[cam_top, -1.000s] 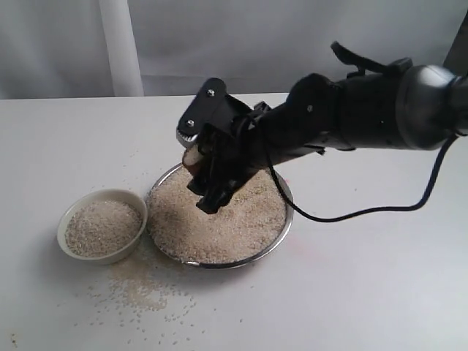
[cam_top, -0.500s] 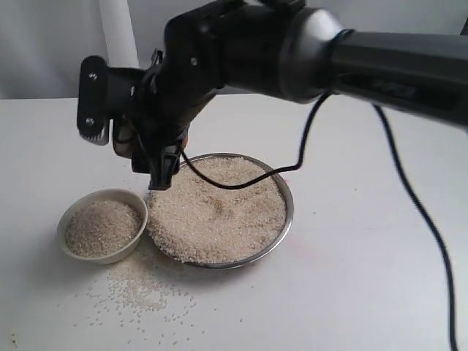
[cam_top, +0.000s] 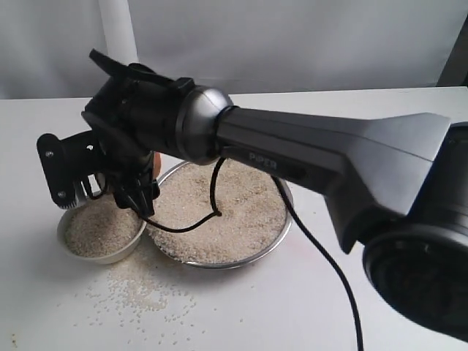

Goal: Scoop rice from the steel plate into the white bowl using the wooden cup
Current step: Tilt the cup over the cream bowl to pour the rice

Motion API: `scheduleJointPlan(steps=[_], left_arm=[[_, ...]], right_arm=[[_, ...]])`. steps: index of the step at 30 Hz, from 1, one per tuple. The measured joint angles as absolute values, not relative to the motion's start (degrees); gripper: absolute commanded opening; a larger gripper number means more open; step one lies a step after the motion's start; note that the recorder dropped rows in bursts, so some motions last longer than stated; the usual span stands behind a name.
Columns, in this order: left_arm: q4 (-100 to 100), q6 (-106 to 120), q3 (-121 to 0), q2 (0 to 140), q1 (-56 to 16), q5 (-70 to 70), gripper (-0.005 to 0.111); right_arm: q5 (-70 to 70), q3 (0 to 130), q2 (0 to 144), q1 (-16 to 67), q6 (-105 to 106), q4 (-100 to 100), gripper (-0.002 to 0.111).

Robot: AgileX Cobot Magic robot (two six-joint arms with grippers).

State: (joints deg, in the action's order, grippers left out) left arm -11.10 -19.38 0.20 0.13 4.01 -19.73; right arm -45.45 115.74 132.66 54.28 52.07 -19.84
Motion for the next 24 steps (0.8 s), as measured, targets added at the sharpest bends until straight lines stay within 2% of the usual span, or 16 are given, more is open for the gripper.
scheduleJointPlan(steps=[24], left_arm=[[-11.1, -19.38, 0.2, 0.13, 4.01, -19.73, 0.0]], right_arm=[[-43.5, 115.74, 135.29, 58.36, 52.39, -40.23, 0.0]])
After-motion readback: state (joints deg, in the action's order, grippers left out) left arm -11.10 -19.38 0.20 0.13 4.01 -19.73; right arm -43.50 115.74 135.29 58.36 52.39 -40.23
